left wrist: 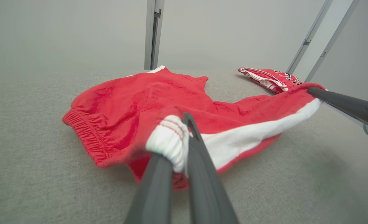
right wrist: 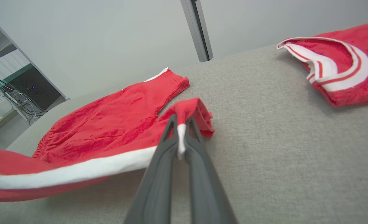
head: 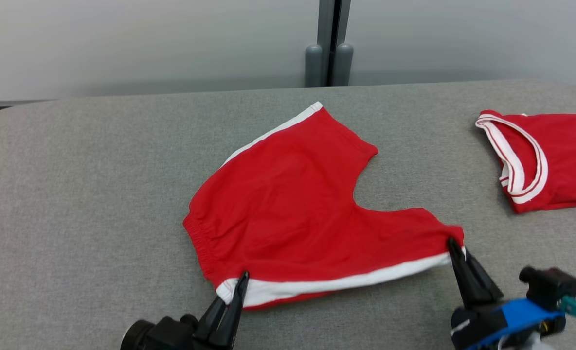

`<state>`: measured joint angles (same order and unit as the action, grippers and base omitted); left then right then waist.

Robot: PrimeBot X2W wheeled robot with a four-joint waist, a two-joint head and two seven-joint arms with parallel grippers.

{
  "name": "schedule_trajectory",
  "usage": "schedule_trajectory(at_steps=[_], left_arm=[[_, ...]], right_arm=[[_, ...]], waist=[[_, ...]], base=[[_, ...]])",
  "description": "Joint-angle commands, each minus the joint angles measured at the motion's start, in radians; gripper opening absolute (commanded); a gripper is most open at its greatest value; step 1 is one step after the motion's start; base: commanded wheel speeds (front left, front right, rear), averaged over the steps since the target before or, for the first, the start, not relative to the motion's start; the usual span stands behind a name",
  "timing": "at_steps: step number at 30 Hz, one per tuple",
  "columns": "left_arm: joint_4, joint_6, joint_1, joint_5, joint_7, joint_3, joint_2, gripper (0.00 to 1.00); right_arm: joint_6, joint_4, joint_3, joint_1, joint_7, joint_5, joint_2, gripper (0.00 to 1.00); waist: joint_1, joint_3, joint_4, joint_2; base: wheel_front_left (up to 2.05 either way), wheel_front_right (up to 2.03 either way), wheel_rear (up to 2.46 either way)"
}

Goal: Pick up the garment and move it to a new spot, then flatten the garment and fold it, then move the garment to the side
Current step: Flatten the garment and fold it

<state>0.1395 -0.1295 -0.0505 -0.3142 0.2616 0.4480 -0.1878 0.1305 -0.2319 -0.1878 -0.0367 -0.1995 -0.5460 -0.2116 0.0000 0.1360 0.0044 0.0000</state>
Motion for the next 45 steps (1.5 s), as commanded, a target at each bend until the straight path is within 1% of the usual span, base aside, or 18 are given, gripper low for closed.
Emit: schedule_trajectory(at_steps=[1, 5, 10, 17, 23, 27, 31, 35, 39, 40, 41, 42, 43, 44, 45], left_arm=[[0.0, -0.001, 0.03, -0.002, 0.004, -0.002, 0.001, 0.0], [0.003, -0.001, 0.092, -0.003, 0.004, 0.007, 0.007, 0.0], [0.028, -0.001, 0.184, -0.022, 0.004, 0.02, 0.014, 0.0], [0.07, -0.001, 0.308, -0.038, 0.004, 0.016, 0.026, 0.0], [0.108, -0.001, 0.4, -0.049, 0.004, 0.025, 0.049, 0.0], [0.124, -0.001, 0.443, -0.052, 0.004, 0.011, 0.061, 0.0], [0.138, -0.001, 0.477, -0.061, 0.004, -0.013, 0.08, 0.0], [0.151, -0.001, 0.5, -0.059, 0.004, -0.037, 0.093, 0.0], [0.174, -0.001, 0.526, -0.051, 0.004, -0.037, 0.105, 0.0], [0.187, -0.001, 0.537, -0.049, 0.004, -0.034, 0.111, 0.0], [0.196, -0.001, 0.541, -0.05, 0.004, -0.035, 0.113, 0.0], [0.204, -0.001, 0.546, -0.051, 0.004, -0.037, 0.116, 0.0], [0.211, -0.001, 0.551, -0.051, 0.004, -0.038, 0.118, 0.46], [0.215, -0.001, 0.553, -0.047, 0.004, -0.041, 0.12, 1.0], [0.22, -0.001, 0.553, -0.045, 0.004, -0.045, 0.122, 1.0]], right_arm=[[0.001, -0.005, 0.002, -0.035, 0.002, 0.006, -0.002, 0.0], [0.001, -0.045, -0.001, -0.145, 0.02, 0.002, -0.013, 0.0], [0.001, -0.132, -0.042, -0.314, 0.045, 0.004, -0.037, 0.0], [0.001, -0.287, -0.093, -0.557, 0.073, -0.011, -0.063, 0.0], [0.001, -0.435, -0.144, -0.751, 0.105, -0.021, -0.078, 0.0], [0.0, -0.537, -0.173, -0.862, 0.106, -0.037, -0.07, 0.0], [0.0, -0.625, -0.226, -0.96, 0.1, -0.026, -0.069, 0.0], [0.0, -0.699, -0.281, -1.033, 0.084, -0.019, -0.052, 0.0], [0.001, -0.78, -0.316, -1.086, 0.074, -0.025, -0.039, 0.0], [0.001, -0.809, -0.333, -1.108, 0.062, -0.03, -0.034, 0.02], [0.001, -0.818, -0.343, -1.115, 0.059, -0.034, -0.031, 0.49], [0.001, -0.828, -0.353, -1.12, 0.052, -0.039, -0.031, 1.0], [0.001, -0.838, -0.363, -1.121, 0.047, -0.041, -0.032, 1.0], [0.001, -0.844, -0.371, -1.122, 0.041, -0.048, -0.034, 1.0], [0.0, -0.849, -0.381, -1.12, 0.034, -0.053, -0.037, 1.0]], waist=[[0.0, 0.011, 0.009, 0.0], [0.0, 0.038, 0.032, 0.0], [0.0, 0.087, 0.063, 0.0], [0.0, 0.161, 0.111, 0.0], [0.0, 0.222, 0.156, 0.0], [0.0, 0.255, 0.176, 0.0], [0.0, 0.285, 0.191, 0.0], [0.0, 0.308, 0.199, 0.0], [0.0, 0.327, 0.206, 0.0], [0.0, 0.334, 0.208, 0.0], [0.0, 0.336, 0.209, 0.0], [0.0, 0.338, 0.209, 0.0], [0.0, 0.338, 0.209, 0.0], [0.0, 0.336, 0.208, 0.0], [0.0, 0.333, 0.207, 0.0]], base=[[0.0, 0.0, 0.0], [0.0, 0.0, 0.0], [0.0, 0.0, 0.0], [0.0, 0.0, 0.0], [0.0, 0.0, 0.0], [0.0, 0.0, 0.0], [0.0, 0.0, 0.0], [0.0, 0.0, 0.0], [0.0, 0.0, 0.0], [0.0, 0.0, 0.0], [0.0, 0.0, 0.0], [0.0, 0.0, 0.0], [0.0, 0.0, 0.0], [0.0, 0.0, 0.0], [0.0, 0.0, 0.0]])
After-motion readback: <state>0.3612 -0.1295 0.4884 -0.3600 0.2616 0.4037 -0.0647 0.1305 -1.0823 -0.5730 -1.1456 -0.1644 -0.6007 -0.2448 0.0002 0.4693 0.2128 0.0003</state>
